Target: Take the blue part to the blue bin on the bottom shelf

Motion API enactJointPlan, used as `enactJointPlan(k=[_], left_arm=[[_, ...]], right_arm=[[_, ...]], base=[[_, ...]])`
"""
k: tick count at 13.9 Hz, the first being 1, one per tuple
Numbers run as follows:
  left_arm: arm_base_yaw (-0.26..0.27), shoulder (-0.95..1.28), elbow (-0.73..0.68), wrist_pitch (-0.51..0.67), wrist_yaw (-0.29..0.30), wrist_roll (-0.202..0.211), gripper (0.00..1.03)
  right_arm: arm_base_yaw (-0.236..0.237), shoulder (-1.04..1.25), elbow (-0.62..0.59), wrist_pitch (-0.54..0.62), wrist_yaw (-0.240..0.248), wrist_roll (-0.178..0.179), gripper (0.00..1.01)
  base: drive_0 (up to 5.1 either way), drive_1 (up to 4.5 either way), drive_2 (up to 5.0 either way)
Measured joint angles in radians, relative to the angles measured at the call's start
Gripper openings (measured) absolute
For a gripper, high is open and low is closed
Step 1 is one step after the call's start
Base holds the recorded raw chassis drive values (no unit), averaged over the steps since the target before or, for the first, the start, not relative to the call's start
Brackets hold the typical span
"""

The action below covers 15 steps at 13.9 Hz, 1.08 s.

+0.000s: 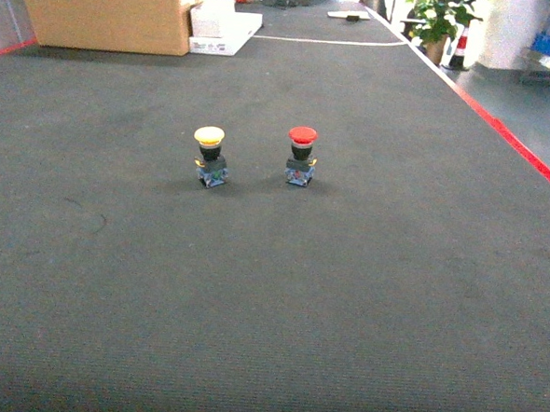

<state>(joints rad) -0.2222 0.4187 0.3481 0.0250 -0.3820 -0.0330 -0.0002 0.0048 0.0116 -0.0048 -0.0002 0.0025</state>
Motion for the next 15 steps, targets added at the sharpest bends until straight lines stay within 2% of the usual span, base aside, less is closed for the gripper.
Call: enactJointPlan(k=[1, 2, 4, 9, 14, 15], left_arm=[[-0.053, -0.117, 0.000, -0.080, -0.050, 0.001, 0.44], [-0.070, -0.160, 0.004, -0.077, -0.053, 0.006, 0.44], [-0.055, -0.138, 0.025, -0.110, -0.044, 0.005, 0.44], [-0.056, -0.138, 0.025, -0.107, -0.041, 0.005, 0.44], [-0.057, -0.137, 0.025, -0.111, -0.042, 0.004, 0.44], [-0.057, -0.146, 0.026, -0.100, -0.042, 0.004, 0.44]], right_arm=[[0.000, 0.000, 0.000, 0.000, 0.000, 0.000, 0.98], [0.000, 0.000, 0.000, 0.000, 0.000, 0.000, 0.98], [0.000, 0.000, 0.000, 0.000, 0.000, 0.000, 0.98], [0.000, 0.000, 0.000, 0.000, 0.000, 0.000, 0.98], [0.000, 0.000, 0.000, 0.002, 0.000, 0.000, 0.98], [0.000, 0.000, 0.000, 0.001, 0.000, 0.000, 0.98]], base=[[0.0, 0.00, 0.0], [0.0, 0.00, 0.0], [0.0, 0.00, 0.0], [0.0, 0.00, 0.0], [0.0, -4.11, 4.1], [0.0, 0.00, 0.0]])
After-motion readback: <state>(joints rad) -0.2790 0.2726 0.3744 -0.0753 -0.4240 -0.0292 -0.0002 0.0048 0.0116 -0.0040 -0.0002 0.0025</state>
